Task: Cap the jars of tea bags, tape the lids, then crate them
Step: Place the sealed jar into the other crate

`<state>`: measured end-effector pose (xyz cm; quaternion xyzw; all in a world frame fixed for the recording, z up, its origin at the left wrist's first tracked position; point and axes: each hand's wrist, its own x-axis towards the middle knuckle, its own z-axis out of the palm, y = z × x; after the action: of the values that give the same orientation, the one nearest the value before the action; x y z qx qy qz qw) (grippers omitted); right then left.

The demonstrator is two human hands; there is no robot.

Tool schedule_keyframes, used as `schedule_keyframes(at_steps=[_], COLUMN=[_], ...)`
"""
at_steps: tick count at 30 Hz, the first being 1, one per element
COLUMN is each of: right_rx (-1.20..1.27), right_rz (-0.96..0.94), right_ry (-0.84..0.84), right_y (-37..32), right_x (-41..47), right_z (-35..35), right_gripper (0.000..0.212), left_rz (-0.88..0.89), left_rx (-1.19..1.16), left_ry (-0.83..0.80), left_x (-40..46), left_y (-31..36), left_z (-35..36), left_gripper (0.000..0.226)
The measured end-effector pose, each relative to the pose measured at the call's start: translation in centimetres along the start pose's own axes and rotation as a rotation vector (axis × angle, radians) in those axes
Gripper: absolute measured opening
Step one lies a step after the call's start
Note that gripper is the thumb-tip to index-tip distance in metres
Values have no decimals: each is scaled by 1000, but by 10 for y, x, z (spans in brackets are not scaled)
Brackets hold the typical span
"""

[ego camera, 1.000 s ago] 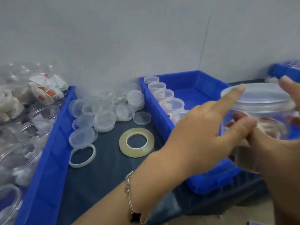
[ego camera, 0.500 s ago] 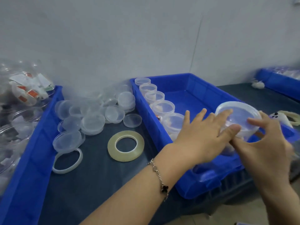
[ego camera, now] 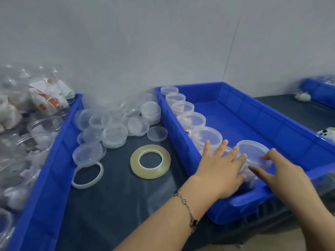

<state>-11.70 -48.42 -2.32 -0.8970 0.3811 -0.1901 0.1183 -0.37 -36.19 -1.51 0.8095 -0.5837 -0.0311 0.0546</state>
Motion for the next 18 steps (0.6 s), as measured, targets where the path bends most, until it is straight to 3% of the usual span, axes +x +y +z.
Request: schedule_keyframes(at_steps=[2, 10, 14, 18], right_rx=[-90, 65, -35, 24], right_rz=[-8, 27, -39, 4], right_ry=[-2, 11, 204, 183], right_y=[3, -4, -4, 0], right_x=[-1, 7, -3, -1], right_z=[1, -1, -7, -10], right_gripper=[34, 25, 17, 16], left_rz=[-1, 107, 204, 219], left_rx=[-29, -85, -100, -82], left_ry=[0, -21, -53, -39], left_x=[-4, -17, -22, -22], left_y=[-2, -7, -8, -5], left_z=[0, -7, -10, -3], left_gripper=[58, 55, 56, 56])
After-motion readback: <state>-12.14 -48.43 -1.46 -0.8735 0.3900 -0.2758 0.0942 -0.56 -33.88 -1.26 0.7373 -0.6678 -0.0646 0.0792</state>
